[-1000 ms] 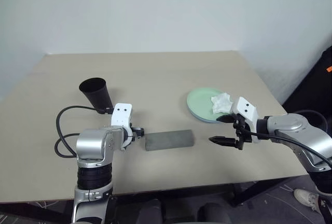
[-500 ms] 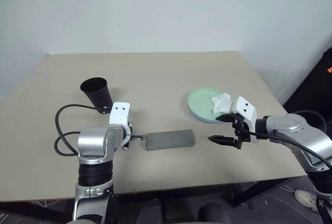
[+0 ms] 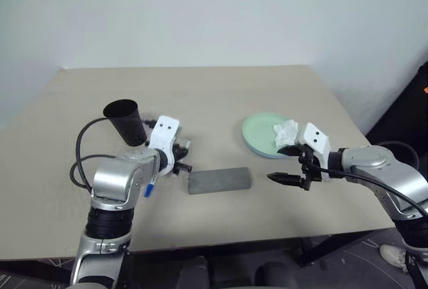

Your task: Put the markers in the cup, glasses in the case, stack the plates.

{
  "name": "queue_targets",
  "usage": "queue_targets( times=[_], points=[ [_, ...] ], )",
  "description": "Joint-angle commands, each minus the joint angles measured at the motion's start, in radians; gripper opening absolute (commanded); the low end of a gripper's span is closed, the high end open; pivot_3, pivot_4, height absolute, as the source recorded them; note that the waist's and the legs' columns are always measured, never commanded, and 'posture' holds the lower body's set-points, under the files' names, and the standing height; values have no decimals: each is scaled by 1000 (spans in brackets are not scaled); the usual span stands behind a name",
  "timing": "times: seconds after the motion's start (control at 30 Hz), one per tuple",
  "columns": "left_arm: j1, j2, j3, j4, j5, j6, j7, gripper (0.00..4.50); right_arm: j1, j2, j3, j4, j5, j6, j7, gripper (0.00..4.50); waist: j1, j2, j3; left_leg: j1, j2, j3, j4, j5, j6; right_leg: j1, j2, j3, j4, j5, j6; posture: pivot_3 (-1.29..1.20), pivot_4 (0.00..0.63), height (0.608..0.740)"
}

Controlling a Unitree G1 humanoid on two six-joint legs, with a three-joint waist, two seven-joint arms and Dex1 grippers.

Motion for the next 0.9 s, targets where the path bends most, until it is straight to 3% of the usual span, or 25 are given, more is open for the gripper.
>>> queue_targets(
  times=[0.03,0.27,0.47,0.67,0.9],
  points=[
    [-88,-8,56,32,-10,-234,-37,17,-25,10,-16,-8,-7,-15,-7,4500,1,0,0,-1,0,0,0,0,0,0,0,0,0,0,0,0,0,740],
    [-282,-64,179,393,89,-801,124,17,-29,35,-16,-8,-17,-14,-17,4500,0,0,0,0,-1,0,1,0,1,3,1,0,-1,-1,5,0,0,740],
    [-345,0,182,705,172,-1162,146,17,-25,49,-22,-15,-17,-8,-31,4500,0,0,0,0,-1,1,0,1,1,3,2,1,-1,0,5,0,0,740],
    [-388,53,207,944,165,-1329,124,17,-15,49,-30,-25,-11,-4,-42,4500,1,-1,0,0,-1,0,1,1,1,2,1,0,-1,0,6,0,0,740],
    [-403,65,209,1090,158,-1416,104,17,-17,49,-31,-26,-8,-1,-46,4500,0,-2,0,0,-1,0,1,0,1,2,1,0,-1,0,6,0,0,740]
  ],
)
